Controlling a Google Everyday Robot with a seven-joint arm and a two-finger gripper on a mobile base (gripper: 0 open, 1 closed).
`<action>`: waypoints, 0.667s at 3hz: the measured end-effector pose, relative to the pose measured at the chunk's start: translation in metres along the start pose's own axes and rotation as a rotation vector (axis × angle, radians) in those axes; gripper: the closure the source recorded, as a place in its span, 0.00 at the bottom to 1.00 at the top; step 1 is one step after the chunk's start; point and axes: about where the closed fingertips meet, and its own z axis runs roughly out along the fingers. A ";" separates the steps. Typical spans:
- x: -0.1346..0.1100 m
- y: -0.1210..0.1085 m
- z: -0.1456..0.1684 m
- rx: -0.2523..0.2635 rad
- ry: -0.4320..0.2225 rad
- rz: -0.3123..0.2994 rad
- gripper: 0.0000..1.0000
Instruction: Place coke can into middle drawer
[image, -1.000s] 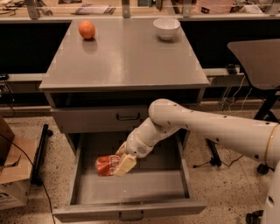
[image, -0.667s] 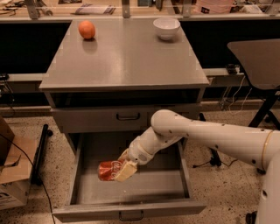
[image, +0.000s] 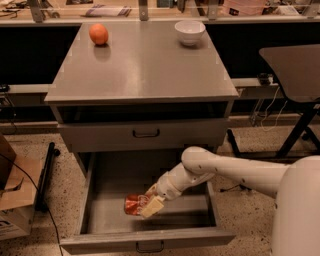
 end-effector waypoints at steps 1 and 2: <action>0.033 -0.030 0.010 -0.023 0.003 0.048 0.74; 0.059 -0.060 0.016 -0.025 0.018 0.100 0.51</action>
Offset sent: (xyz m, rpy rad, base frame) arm 0.0575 -0.0548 -0.1111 -0.0677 0.1324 -0.0838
